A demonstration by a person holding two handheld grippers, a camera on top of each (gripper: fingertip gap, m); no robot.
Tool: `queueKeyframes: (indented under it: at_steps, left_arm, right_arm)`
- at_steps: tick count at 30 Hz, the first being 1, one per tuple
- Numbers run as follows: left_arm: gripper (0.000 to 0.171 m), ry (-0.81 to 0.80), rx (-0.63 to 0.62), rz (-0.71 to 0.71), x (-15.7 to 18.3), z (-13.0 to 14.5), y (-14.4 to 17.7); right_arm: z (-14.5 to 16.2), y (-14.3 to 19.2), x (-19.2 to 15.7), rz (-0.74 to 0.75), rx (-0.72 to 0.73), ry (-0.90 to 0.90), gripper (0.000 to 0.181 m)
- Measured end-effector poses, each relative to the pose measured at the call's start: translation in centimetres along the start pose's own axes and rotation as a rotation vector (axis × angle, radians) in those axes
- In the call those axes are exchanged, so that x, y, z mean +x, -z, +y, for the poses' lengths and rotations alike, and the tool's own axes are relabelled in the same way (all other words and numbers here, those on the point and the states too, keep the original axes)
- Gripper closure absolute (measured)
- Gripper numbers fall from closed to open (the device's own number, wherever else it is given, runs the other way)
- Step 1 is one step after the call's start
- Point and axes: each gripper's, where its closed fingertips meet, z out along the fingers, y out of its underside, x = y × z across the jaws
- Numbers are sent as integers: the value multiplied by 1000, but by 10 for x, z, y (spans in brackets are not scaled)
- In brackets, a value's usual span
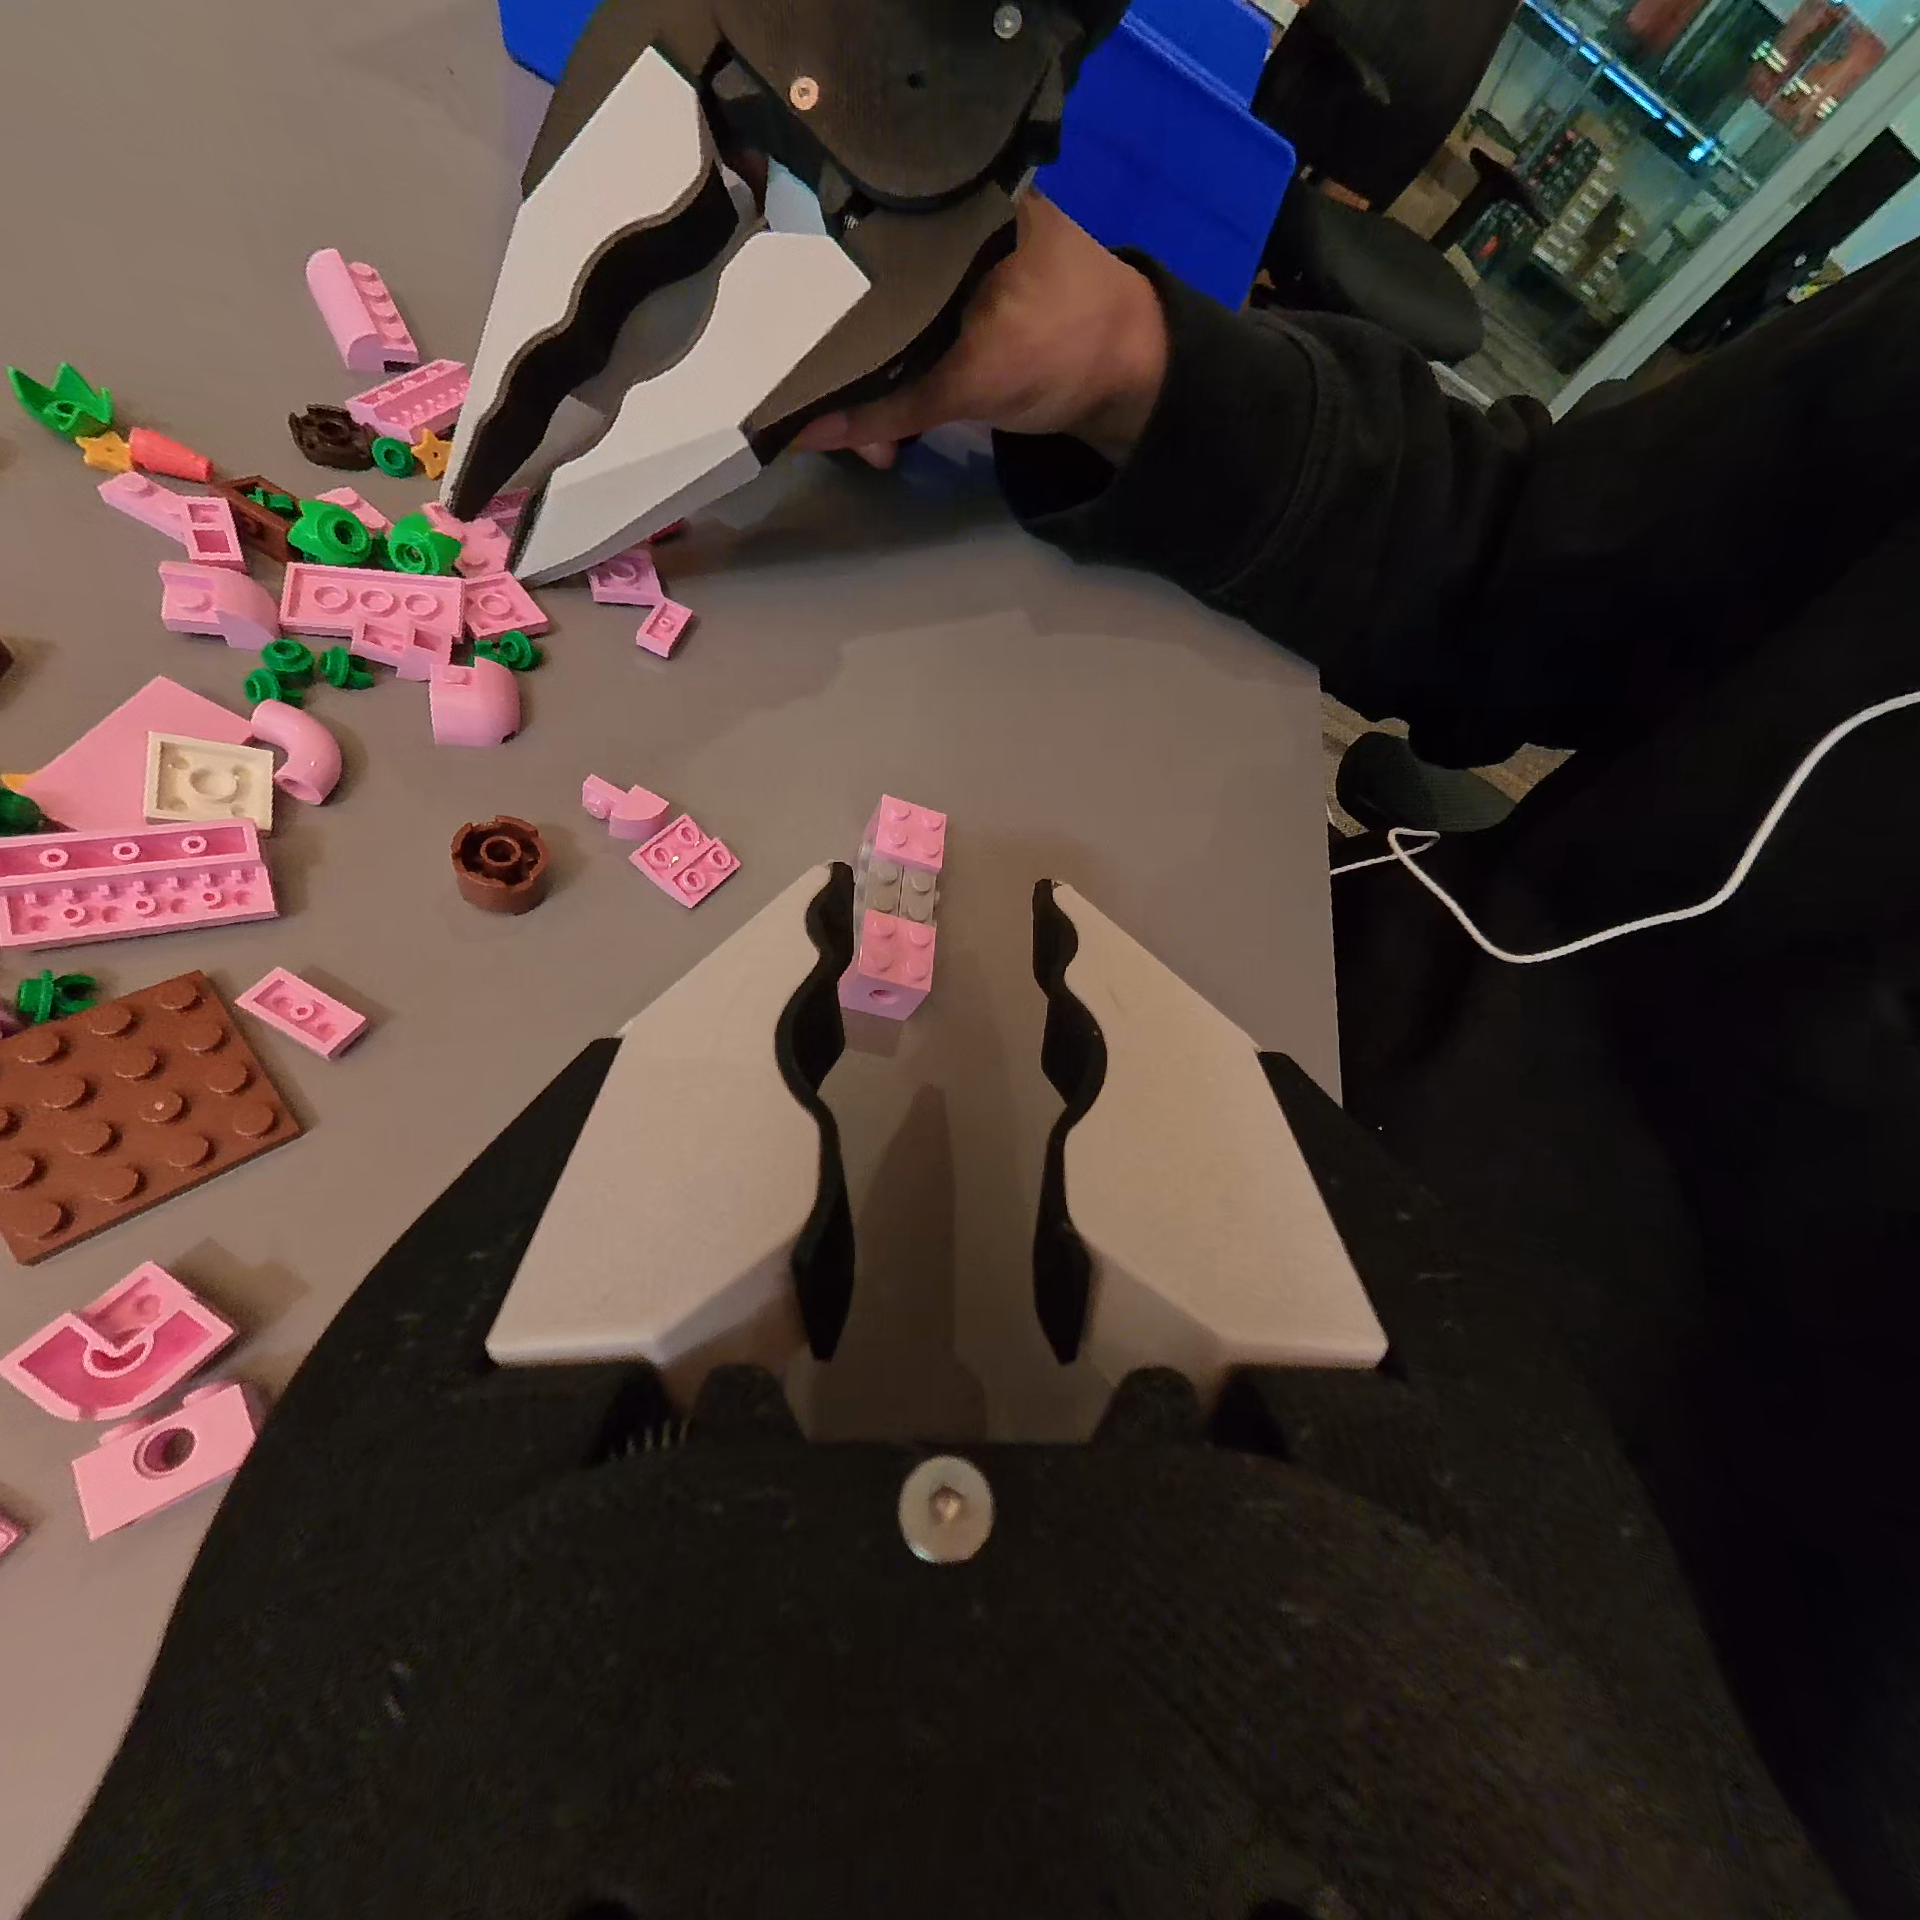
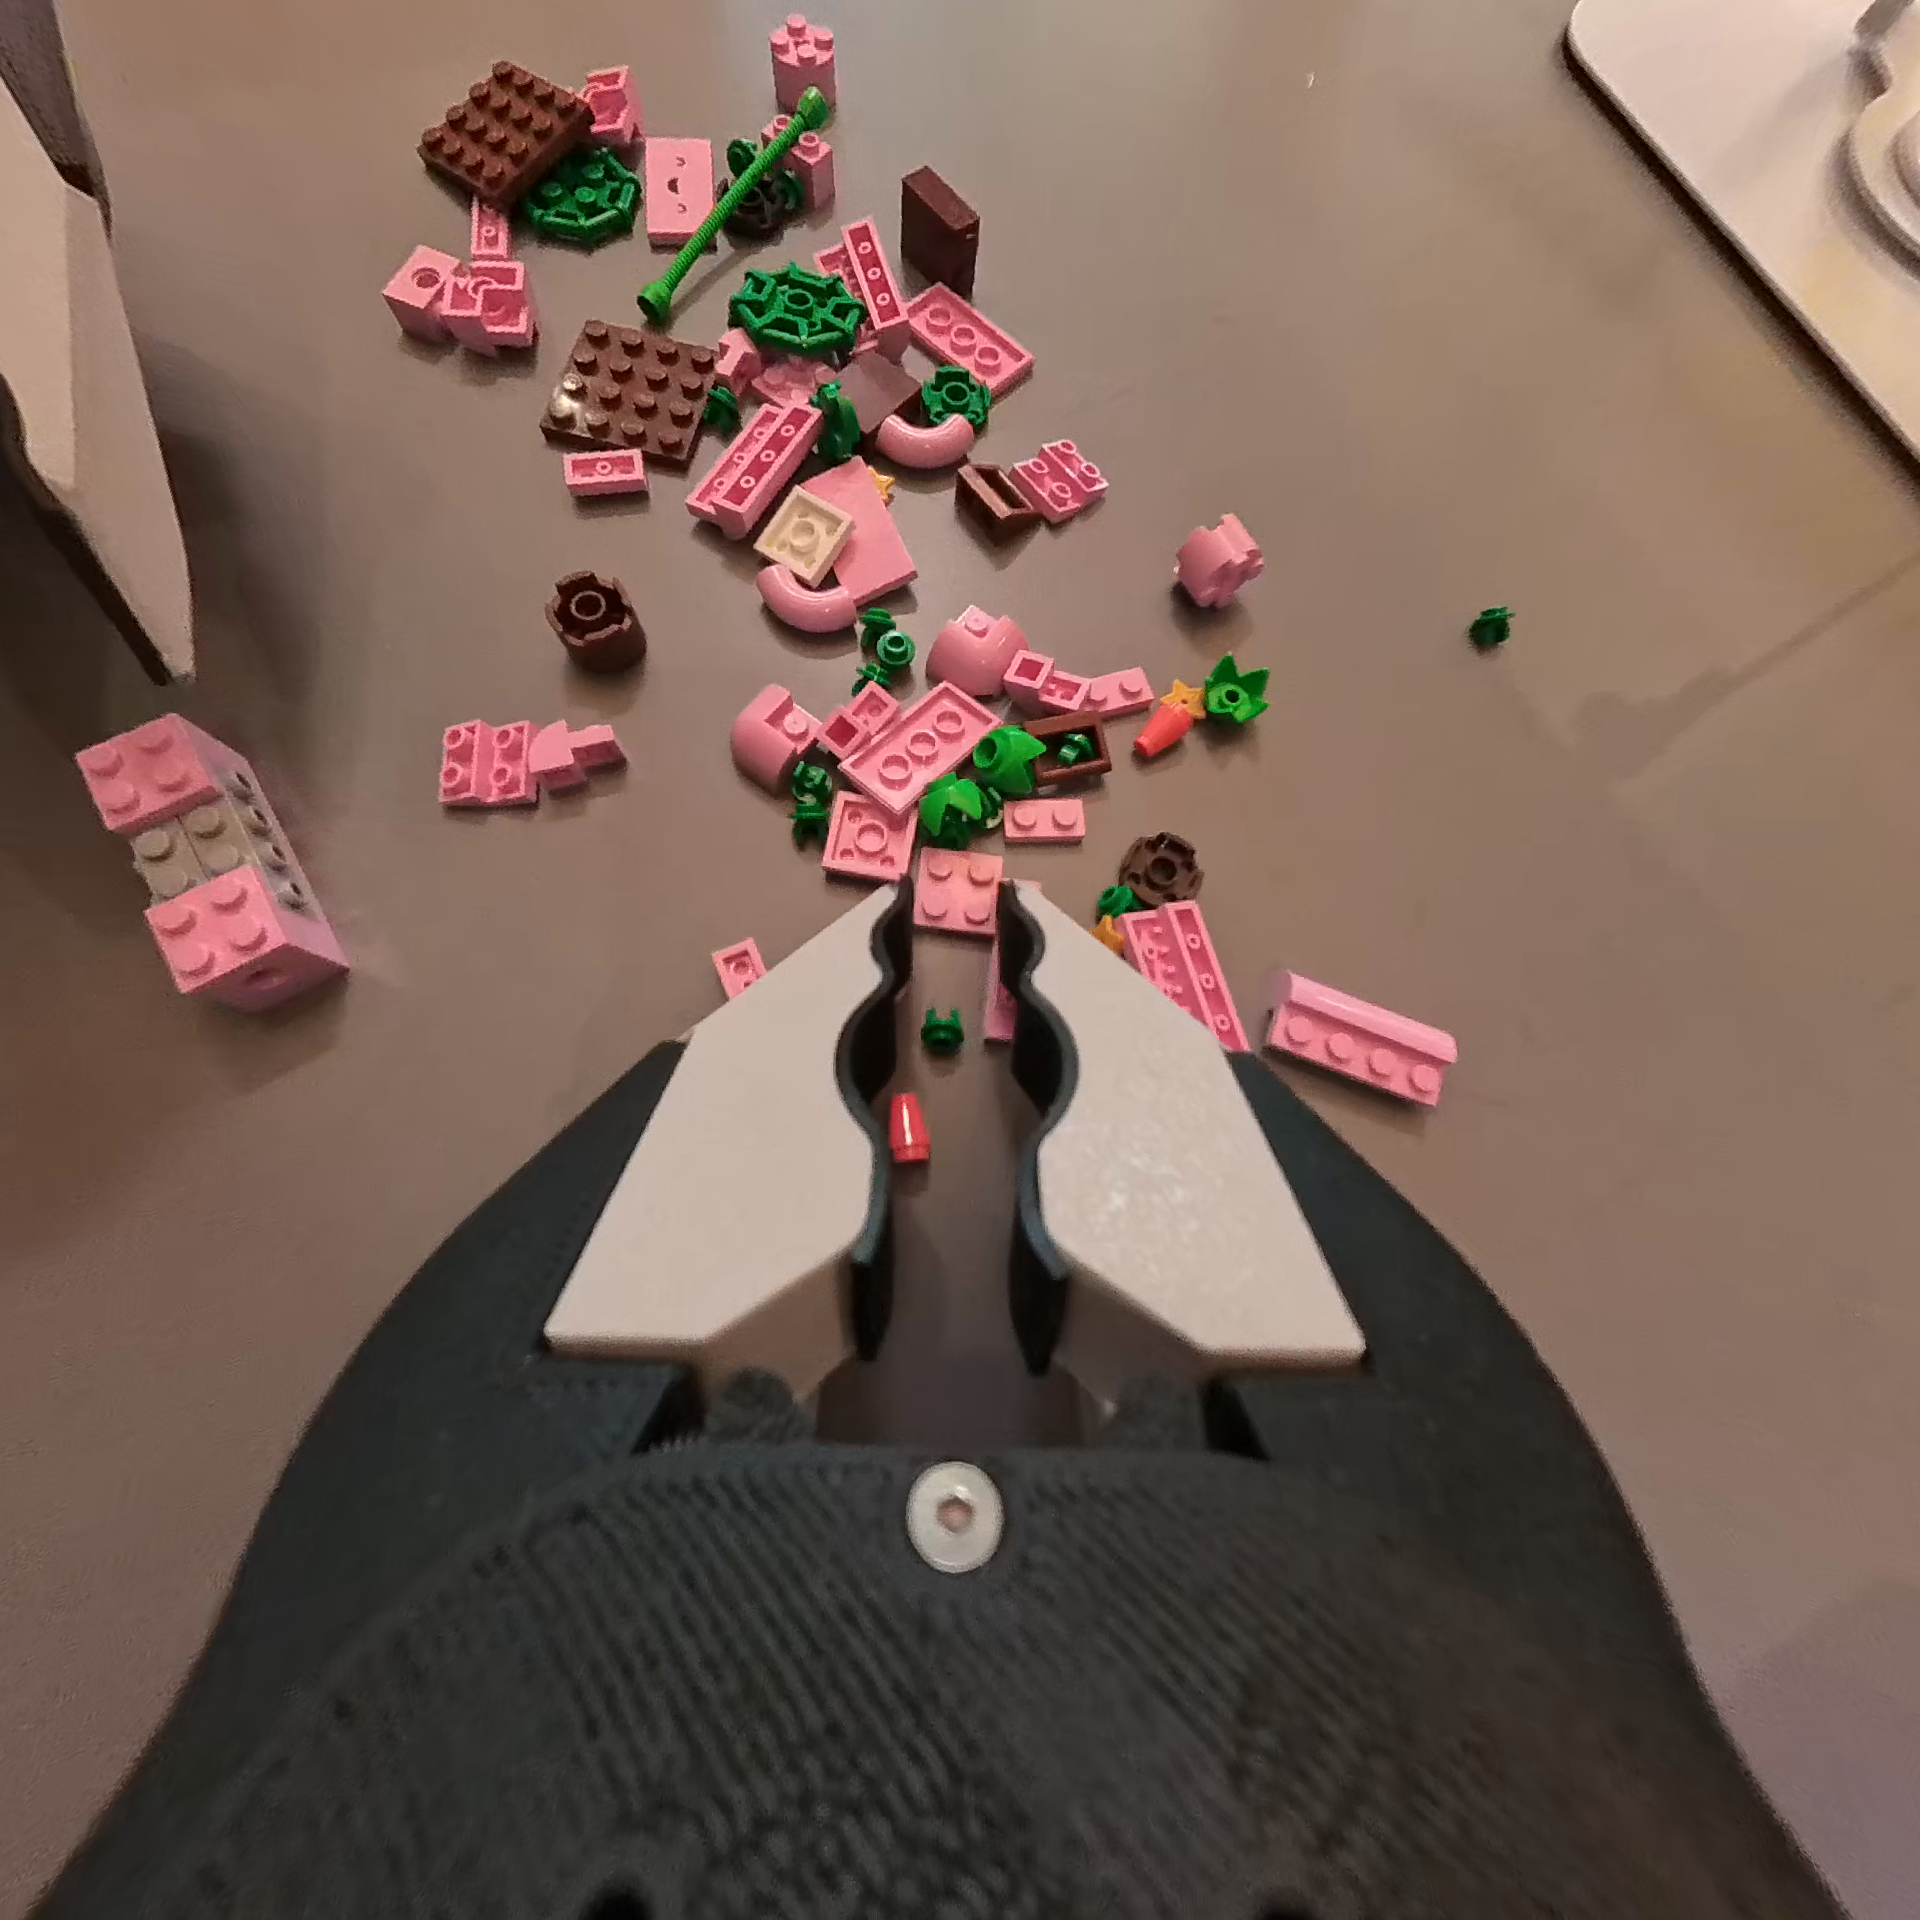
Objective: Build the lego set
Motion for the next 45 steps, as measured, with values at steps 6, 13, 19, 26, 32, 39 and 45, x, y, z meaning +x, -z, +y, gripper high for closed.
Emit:
queueKeyframes:
  at_steps: [6, 13, 19, 26, 32, 39, 45]
  left_arm:
    - [139, -2, 3, -2, 0, 0, 0]
    - [139, -4, 5, -3, 0, 0, 1]
    - [139, -7, 7, -4, 1, -1, 1]
    - [139, -6, 6, -4, 1, 0, 1]
    - [139, -4, 4, -3, 1, 0, 0]
    - [139, -4, 3, -4, 1, 0, 0]
    - [142, -29, -31, -44, -2, 4, -3]
  right_arm:
    - [-5, 7, 0, 30, 36, 27, 169]
    - [-10, 23, -7, -8, 107, -1, 169]
    - [-11, 35, -63, -285, 125, 133, 169]
    - [14, 31, -94, -385, -14, 265, 169]
    - [8, 33, -93, -387, 24, 247, 159]
    - [14, 25, -96, -396, -17, 232, 166]
    - [1, 32, -96, -390, 42, 235, 167]
